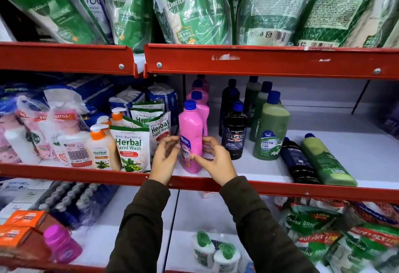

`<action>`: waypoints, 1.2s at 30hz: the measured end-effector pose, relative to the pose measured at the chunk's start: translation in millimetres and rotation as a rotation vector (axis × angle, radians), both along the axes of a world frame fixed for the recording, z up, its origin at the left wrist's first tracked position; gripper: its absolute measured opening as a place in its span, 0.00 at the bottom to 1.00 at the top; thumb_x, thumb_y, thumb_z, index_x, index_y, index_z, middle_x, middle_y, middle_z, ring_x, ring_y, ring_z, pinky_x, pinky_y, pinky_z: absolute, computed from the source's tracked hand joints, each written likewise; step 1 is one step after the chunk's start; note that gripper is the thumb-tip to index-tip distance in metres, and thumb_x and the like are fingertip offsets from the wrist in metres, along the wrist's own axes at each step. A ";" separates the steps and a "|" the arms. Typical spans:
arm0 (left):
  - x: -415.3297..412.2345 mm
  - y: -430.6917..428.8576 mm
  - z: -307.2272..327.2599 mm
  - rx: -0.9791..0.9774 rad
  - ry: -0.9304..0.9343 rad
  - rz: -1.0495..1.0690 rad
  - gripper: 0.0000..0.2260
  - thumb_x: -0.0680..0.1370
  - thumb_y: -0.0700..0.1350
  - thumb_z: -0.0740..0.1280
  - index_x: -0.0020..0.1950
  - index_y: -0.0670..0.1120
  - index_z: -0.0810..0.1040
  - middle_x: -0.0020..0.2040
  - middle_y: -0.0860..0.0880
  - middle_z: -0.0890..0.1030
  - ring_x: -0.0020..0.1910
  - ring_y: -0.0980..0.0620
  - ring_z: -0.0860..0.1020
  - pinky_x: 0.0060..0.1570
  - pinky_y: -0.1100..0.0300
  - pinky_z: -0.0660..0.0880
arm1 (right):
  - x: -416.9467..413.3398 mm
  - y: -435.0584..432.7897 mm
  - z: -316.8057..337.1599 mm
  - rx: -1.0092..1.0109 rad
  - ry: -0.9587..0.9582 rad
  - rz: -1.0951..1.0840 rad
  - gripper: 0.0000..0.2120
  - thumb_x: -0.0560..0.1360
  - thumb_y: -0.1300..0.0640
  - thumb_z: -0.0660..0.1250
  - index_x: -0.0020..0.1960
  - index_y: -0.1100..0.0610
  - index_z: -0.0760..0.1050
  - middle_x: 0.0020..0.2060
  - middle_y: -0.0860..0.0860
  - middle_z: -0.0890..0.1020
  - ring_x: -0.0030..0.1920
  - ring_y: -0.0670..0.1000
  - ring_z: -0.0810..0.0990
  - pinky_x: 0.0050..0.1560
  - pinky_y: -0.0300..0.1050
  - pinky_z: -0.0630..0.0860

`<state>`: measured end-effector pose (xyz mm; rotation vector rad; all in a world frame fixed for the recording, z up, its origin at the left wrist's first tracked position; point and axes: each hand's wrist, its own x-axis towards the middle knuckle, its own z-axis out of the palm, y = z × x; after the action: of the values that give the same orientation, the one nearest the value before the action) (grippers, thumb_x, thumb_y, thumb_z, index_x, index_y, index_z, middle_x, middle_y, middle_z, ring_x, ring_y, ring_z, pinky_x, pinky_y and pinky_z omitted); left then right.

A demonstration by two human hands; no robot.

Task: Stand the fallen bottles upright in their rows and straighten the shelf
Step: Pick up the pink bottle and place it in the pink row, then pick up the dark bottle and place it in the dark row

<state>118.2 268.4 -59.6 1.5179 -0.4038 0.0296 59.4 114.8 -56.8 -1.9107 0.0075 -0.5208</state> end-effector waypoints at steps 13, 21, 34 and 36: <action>1.8 0.2 -6.1 0.041 -0.011 -0.033 0.15 0.81 0.39 0.63 0.67 0.50 0.74 0.67 0.44 0.79 0.68 0.46 0.77 0.67 0.41 0.75 | -0.2 -10.8 -4.3 -0.016 -0.030 -0.054 0.27 0.75 0.57 0.72 0.72 0.51 0.70 0.63 0.52 0.79 0.58 0.50 0.81 0.55 0.44 0.83; -27.2 -25.8 3.2 0.034 -0.302 0.355 0.15 0.76 0.44 0.69 0.63 0.50 0.74 0.56 0.47 0.78 0.55 0.47 0.78 0.54 0.56 0.80 | -31.2 -35.5 -4.6 -0.019 -0.170 -0.218 0.14 0.78 0.59 0.65 0.62 0.48 0.76 0.53 0.49 0.83 0.49 0.47 0.82 0.45 0.42 0.83; -93.9 -203.0 12.8 0.400 -0.274 -0.161 0.12 0.79 0.50 0.67 0.60 0.47 0.81 0.54 0.48 0.84 0.47 0.50 0.80 0.50 0.56 0.77 | -107.7 -197.8 10.9 -0.248 0.128 -0.735 0.12 0.75 0.62 0.66 0.57 0.62 0.82 0.49 0.64 0.86 0.52 0.64 0.83 0.54 0.51 0.78; -88.8 -237.5 6.7 0.541 -0.102 -0.210 0.16 0.79 0.53 0.65 0.60 0.43 0.82 0.56 0.40 0.85 0.54 0.41 0.82 0.57 0.49 0.79 | -108.7 -209.3 14.4 -0.304 0.260 -0.719 0.12 0.75 0.63 0.65 0.56 0.65 0.82 0.51 0.67 0.84 0.54 0.66 0.82 0.55 0.54 0.77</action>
<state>29.5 30.8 -52.9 2.0011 -0.6901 -0.1817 -49.3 -94.4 -42.3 -2.2417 0.8512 -0.7728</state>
